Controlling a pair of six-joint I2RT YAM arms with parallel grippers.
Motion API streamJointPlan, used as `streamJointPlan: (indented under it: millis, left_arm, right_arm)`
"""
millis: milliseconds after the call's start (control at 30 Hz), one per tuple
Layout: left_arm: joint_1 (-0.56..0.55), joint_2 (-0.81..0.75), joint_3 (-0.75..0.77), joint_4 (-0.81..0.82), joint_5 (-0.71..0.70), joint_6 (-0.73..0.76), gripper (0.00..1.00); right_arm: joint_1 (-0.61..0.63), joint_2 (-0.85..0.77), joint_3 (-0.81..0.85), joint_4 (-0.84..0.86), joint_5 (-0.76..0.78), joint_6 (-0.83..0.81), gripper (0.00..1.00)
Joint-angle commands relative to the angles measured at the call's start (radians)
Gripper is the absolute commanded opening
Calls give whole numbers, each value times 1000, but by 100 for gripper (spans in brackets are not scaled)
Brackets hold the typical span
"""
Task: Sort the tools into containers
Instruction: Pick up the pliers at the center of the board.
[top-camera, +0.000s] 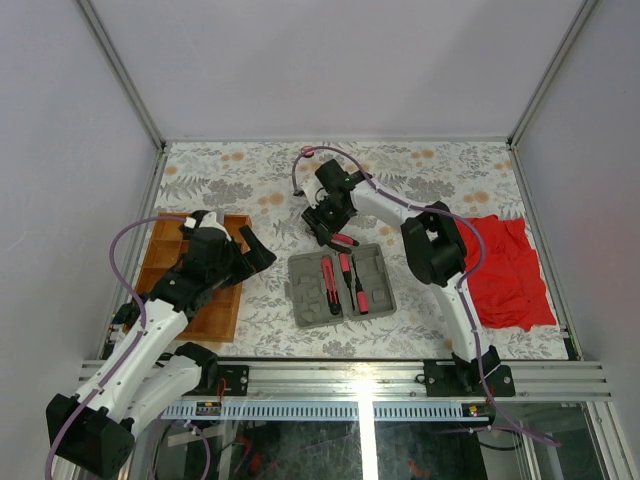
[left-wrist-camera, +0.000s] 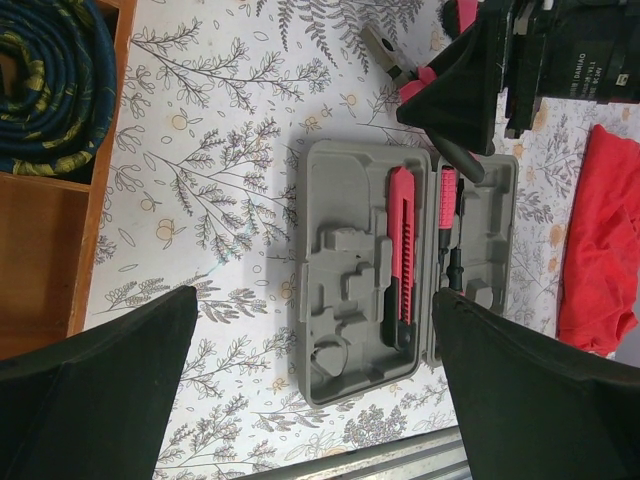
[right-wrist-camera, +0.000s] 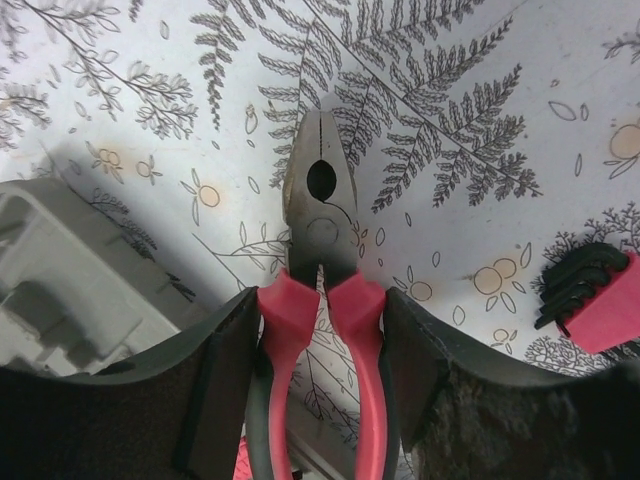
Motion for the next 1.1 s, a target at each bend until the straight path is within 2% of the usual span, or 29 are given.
streamJointPlan:
  millis: [0, 133, 267, 567, 667, 800, 1067]
  left_arm:
    - [4, -11, -15, 38, -4, 10, 100]
    - [4, -13, -18, 38, -5, 10, 100]
    - [4, -12, -19, 38, -7, 10, 100]
    - [4, -5, -11, 36, -8, 10, 100]
    - [3, -2, -9, 36, -11, 11, 100]
    - [4, 2, -6, 35, -17, 11, 100]
    - [5, 11, -13, 44, -28, 3, 100]
  right_arm:
    - [25, 26, 34, -27, 67, -2, 60]
    - [47, 26, 8, -4, 146, -3, 63]
    - [65, 14, -25, 34, 202, -4, 48]
    - [66, -84, -58, 95, 194, 20, 21]
    - [66, -157, -91, 148, 249, 56, 9]
    - [66, -278, -173, 251, 370, 122, 1]
    - [64, -528, -434, 401, 637, 339, 0]
